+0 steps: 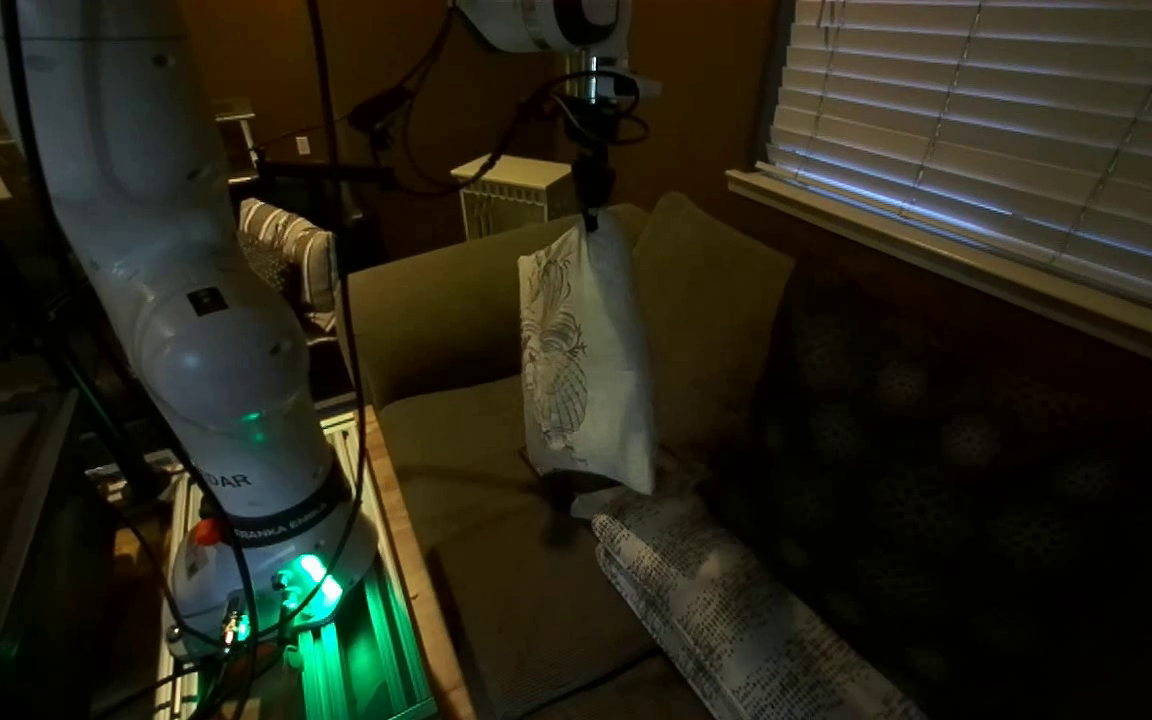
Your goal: Put the pillow on the stack of pillows
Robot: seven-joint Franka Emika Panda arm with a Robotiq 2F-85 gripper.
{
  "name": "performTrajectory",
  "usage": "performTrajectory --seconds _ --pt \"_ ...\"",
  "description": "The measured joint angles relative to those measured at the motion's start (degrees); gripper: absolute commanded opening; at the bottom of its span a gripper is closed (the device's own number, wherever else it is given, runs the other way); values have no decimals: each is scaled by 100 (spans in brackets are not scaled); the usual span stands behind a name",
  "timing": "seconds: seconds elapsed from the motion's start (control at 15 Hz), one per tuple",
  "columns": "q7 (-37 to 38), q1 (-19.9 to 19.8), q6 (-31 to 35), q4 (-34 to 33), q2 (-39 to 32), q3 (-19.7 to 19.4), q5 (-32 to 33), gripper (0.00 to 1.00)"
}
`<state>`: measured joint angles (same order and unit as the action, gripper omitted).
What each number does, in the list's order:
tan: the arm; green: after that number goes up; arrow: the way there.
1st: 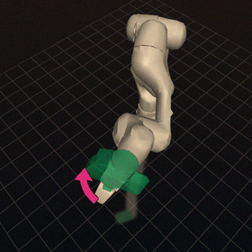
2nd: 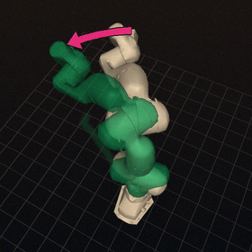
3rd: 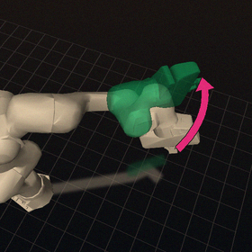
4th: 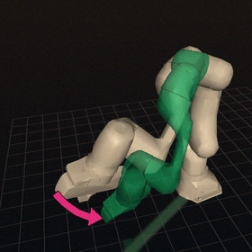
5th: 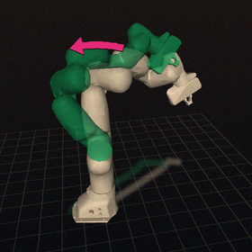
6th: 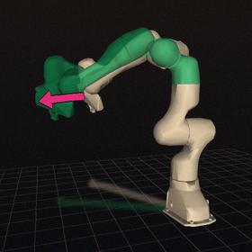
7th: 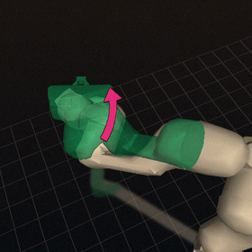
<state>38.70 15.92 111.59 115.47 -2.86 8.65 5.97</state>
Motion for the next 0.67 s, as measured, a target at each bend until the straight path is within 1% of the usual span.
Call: performTrajectory --seconds 0.33,0.67 --pt "9 -48 -96 10 124 9 281 1" --pt "68 -94 -108 210 576 51 719 1"
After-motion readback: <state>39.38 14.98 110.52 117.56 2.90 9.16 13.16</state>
